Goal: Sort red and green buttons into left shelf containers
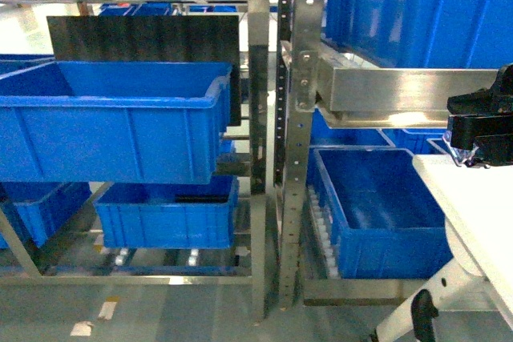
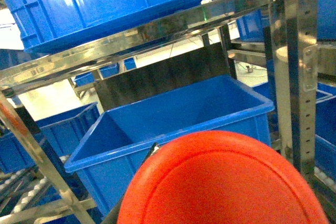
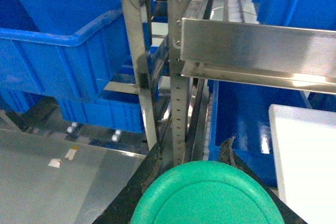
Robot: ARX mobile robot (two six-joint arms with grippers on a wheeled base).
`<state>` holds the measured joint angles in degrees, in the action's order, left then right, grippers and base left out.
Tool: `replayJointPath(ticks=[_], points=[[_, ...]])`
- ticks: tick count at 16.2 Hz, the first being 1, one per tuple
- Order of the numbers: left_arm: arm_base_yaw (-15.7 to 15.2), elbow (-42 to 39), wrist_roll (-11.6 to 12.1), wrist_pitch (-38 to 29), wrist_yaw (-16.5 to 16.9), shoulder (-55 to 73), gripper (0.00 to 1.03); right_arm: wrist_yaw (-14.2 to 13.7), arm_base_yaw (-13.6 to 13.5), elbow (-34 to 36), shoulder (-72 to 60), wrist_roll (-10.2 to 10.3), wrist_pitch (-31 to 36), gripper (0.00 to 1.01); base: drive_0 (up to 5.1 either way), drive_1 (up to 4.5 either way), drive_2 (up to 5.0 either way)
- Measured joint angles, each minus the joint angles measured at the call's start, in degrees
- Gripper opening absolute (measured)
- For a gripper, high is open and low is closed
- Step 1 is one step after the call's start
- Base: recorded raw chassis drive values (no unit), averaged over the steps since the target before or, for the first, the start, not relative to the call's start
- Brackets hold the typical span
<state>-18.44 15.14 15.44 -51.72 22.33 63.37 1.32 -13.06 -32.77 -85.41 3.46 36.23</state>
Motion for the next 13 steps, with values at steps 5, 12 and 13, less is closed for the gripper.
replayJointPath(ticks=[5, 12, 13], points=[[0.00, 0.00, 0.00, -0.02, 0.02, 0.00, 0.25, -0.02, 0.00, 0.02, 0.02, 0.00, 0.02, 0.28, -4.5, 4.01, 0.9], [0.00, 0.00, 0.00, -0.20, 0.00, 0.00, 0.25, 0.00, -0.04, 0.02, 0.00, 0.02, -0.11, 0.28, -4.6, 3.97, 0.5], [-0.02, 0.00, 0.00, 0.11, -0.04, 0.00, 0.25, 0.00, -0.07, 0.02, 0.00, 0.00, -0.22, 0.28, -4.6, 3.96, 0.5]])
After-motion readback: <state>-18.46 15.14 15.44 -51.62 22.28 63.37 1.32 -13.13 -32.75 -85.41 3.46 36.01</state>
